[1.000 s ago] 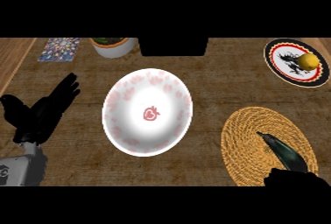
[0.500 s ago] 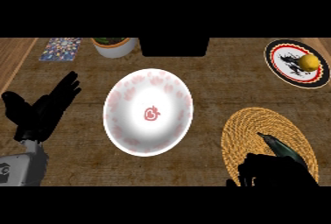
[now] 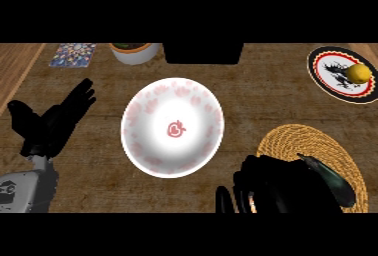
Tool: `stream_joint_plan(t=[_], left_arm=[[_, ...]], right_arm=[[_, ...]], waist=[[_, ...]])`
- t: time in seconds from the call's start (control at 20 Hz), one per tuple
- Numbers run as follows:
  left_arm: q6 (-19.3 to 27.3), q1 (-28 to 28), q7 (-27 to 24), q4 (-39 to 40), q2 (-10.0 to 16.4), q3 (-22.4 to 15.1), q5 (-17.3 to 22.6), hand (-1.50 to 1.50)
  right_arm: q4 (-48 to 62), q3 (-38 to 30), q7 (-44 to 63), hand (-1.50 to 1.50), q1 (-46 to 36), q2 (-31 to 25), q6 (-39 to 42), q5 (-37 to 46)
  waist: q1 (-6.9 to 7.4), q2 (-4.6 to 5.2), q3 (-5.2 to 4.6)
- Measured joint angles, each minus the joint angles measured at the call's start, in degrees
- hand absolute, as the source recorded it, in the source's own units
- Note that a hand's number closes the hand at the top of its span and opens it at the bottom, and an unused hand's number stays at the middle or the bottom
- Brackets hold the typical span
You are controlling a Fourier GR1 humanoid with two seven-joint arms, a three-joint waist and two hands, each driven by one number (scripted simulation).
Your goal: Pick the cupcake from the placemat and place it in the bowl
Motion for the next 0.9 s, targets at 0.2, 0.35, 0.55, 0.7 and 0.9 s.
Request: stream_joint_plan(t=[0.2,0.35,0.55,0.7,0.9], left_arm=[[0.2,-0.4,0.7,-0.4,-0.2,-0.4,-0.2,0.00],[-0.8,0.2,0.1,-0.3,0.4,0.3,0.5,0.00],[-0.2,-0.6,0.1,0.5,-0.1,-0.1,-0.1,0.00],[-0.7,-1.1,-0.1,1.2,0.3,0.3,0.3,0.00],[-1.0,-0.5,-0.1,0.4,0.5,0.3,0.3,0.00]], right_arm=[[4.5,-2.4,4.5,1.50,-10.7,-0.1,-3.8,-7.5],[11.4,-3.8,6.5,1.50,-18.6,0.0,-7.0,-10.9],[21.9,-6.5,7.1,1.50,-27.6,0.0,-10.6,-14.1],[29.8,-8.3,6.6,1.50,-32.5,0.0,-13.6,-15.0],[41.0,-11.3,3.3,1.50,-36.2,0.1,-19.2,-14.8]], waist=[[0.24,-0.02,0.03],[0.50,0.01,0.05],[0.52,0.11,0.08],[0.62,0.19,0.10],[0.78,0.31,0.14]])
